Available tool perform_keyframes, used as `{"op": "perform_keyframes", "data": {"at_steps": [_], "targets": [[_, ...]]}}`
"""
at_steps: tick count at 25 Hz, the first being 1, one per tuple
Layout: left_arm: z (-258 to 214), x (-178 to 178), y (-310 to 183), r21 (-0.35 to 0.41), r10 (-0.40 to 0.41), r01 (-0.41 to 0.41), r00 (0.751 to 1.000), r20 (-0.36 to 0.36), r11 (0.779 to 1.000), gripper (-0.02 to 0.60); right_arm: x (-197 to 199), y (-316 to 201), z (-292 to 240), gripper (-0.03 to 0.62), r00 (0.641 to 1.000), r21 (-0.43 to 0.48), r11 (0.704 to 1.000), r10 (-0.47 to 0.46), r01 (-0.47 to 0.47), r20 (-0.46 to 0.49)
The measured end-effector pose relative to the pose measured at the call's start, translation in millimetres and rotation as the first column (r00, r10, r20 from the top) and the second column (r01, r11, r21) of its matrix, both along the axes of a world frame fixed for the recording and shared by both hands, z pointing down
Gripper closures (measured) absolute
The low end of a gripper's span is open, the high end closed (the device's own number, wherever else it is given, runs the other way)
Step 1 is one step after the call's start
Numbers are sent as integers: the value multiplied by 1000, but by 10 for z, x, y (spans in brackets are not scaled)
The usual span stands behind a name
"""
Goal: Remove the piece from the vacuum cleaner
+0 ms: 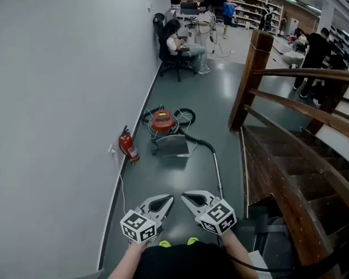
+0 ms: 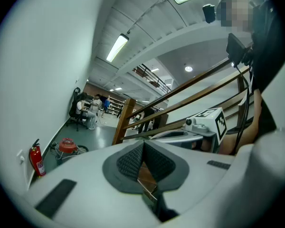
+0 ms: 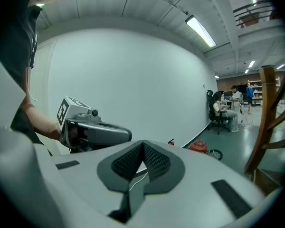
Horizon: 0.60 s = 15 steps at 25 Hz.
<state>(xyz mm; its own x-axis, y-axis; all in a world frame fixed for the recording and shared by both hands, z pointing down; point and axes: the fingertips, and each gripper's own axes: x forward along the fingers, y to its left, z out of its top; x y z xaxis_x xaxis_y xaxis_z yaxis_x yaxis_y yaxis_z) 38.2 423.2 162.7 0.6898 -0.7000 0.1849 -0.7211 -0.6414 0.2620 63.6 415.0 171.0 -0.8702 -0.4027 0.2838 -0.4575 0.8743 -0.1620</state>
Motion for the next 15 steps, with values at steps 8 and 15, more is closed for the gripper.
{"op": "perform_keyframes", "data": {"at_steps": [8,15], "targets": [[-8,59,-20,4,-1,1,1000,3,1000,574,74,-45,31,580,1000,-6,1000,21,-21,1],[-18,106,-20,6,5,-5,1000,6,1000,574,62,-58,-19,579,998,-52,999,21,-18,60]]}}
